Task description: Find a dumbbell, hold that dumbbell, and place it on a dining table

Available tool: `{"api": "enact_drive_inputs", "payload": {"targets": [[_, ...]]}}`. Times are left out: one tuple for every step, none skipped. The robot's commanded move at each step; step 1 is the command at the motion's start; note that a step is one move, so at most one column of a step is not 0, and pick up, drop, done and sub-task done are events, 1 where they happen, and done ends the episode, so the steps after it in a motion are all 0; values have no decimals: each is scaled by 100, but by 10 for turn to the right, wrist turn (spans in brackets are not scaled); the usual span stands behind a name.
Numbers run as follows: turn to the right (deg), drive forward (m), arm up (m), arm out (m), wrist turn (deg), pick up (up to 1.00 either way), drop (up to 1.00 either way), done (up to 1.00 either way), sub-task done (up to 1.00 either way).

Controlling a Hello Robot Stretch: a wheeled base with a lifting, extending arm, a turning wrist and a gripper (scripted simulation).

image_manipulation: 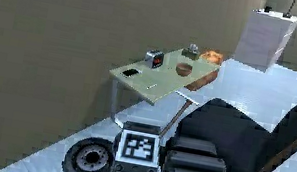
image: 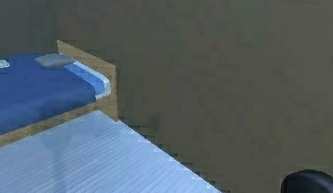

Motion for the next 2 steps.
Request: {"api": "enact_drive_inputs", "payload": {"targets": [[-300,0,0,0,0,0,0,0,0],[450,0,0,0,0,0,0,0,0]]}}
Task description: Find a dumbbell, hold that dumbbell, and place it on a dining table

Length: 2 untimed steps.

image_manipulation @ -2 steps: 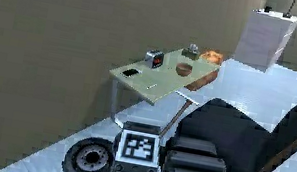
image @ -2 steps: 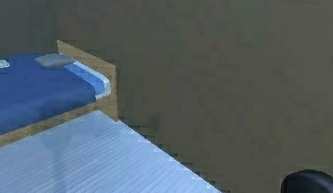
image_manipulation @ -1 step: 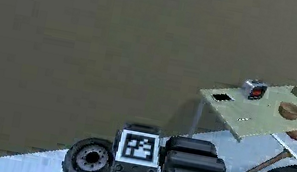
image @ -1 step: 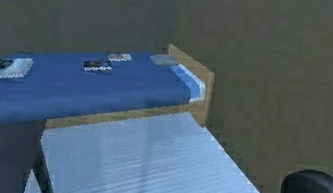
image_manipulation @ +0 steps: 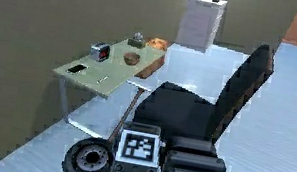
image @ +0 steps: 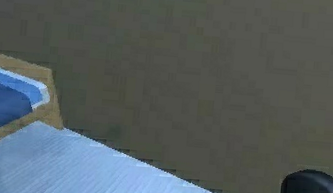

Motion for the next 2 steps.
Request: {"api": "enact_drive_inputs", "payload": {"targets": [[450,0,0,0,0,0,0,0,0],[450,0,0,0,0,0,0,0,0]]}}
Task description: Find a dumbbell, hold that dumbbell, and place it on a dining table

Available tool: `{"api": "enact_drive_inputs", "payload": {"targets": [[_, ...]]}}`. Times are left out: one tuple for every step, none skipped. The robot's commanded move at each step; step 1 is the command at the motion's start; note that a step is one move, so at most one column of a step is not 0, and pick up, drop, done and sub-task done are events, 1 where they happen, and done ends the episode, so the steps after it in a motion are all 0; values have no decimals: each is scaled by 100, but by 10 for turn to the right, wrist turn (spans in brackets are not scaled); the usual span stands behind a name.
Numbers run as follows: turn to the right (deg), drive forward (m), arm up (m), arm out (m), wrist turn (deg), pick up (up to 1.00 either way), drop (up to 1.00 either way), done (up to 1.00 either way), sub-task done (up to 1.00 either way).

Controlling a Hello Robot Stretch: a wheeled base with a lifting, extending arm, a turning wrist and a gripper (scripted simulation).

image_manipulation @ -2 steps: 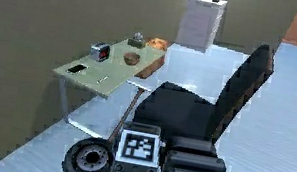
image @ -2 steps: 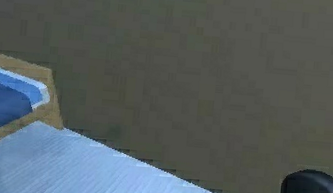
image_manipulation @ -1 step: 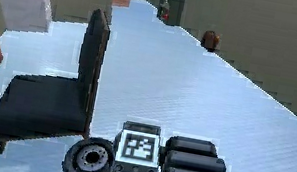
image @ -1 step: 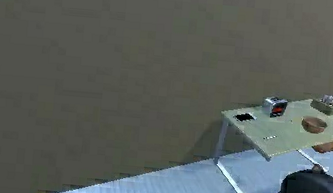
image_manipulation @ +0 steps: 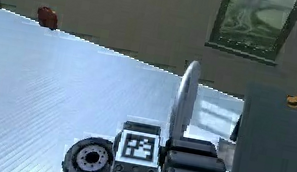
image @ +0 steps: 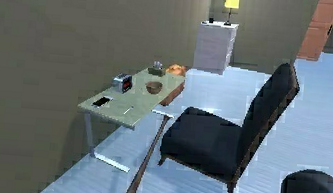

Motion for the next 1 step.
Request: {"api": "enact_drive_inputs", "payload": {"targets": [[300,0,0,0,0,0,0,0,0]]}}
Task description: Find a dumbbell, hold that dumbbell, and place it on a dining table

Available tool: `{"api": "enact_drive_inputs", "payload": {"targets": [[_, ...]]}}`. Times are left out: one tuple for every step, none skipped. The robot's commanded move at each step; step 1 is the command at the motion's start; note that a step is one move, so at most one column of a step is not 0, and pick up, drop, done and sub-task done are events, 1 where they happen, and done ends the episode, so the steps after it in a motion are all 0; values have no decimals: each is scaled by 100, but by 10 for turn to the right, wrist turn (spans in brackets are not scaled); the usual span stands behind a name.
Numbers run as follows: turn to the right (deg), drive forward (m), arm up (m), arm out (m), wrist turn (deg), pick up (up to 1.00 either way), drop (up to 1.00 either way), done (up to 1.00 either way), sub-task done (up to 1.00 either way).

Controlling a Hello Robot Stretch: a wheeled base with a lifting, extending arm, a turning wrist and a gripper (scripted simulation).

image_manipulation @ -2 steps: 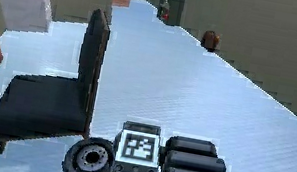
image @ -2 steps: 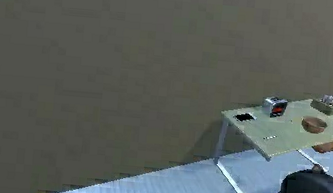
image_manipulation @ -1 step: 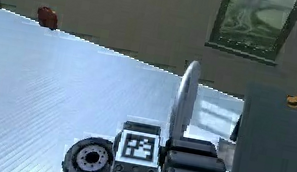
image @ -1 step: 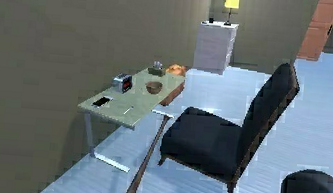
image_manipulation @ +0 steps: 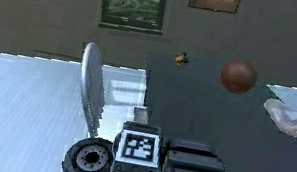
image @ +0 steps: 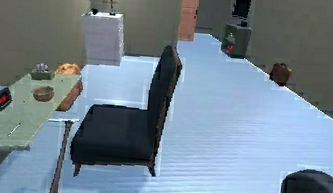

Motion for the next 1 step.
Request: {"api": "enact_drive_inputs", "payload": {"targets": [[450,0,0,0,0,0,0,0,0]]}}
